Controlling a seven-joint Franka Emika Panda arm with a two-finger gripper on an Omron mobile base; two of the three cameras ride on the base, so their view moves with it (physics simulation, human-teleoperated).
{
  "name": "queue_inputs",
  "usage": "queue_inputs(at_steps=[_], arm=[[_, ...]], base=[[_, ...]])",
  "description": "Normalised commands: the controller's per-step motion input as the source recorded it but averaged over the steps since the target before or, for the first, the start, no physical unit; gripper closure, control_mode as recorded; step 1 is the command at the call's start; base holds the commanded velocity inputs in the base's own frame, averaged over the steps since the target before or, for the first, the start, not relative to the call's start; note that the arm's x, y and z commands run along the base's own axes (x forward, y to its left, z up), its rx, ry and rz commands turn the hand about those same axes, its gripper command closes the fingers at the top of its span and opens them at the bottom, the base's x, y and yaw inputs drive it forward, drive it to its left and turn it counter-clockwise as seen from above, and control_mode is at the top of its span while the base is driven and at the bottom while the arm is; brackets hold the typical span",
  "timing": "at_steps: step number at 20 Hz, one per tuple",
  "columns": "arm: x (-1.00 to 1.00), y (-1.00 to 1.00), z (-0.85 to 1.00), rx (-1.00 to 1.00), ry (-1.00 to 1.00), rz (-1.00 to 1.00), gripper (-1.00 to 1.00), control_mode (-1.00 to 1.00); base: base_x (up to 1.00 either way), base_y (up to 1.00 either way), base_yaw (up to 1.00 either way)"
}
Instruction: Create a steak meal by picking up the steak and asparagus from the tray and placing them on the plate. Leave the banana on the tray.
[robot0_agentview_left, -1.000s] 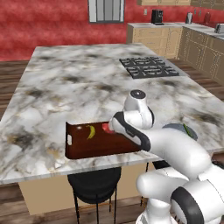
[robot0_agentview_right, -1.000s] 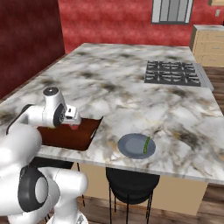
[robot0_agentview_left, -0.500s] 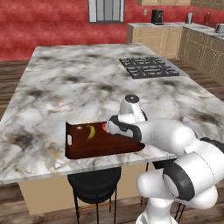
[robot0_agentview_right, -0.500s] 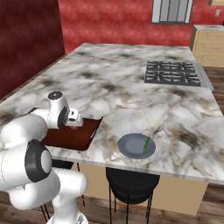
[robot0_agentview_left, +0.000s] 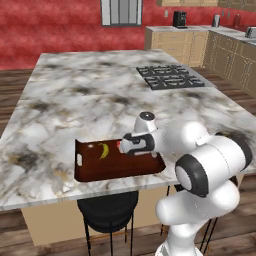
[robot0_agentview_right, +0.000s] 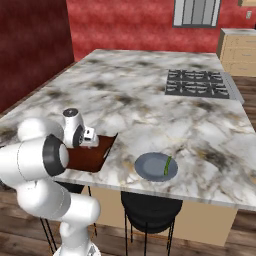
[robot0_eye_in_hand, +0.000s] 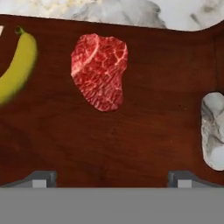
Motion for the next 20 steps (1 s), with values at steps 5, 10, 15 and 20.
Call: queue_inputs(at_steps=[5,10,15,20], arm=[[0.39,0.08,-0.3,0.0,0.07,0.01,-1.0,-1.0],[0.35,0.22,-0.27,0.0,0.04,0.01,-1.0,-1.0],[0.35,0.1,-0.26,0.0,0.04,0.0,-1.0,-1.0],[0.31,0.0,-0.26,0.0,0.03,0.0,-1.0,-1.0]], base=[[0.0,0.0,0.0],[0.0,0.0,0.0],[0.0,0.0,0.0],[0.0,0.0,0.0]])
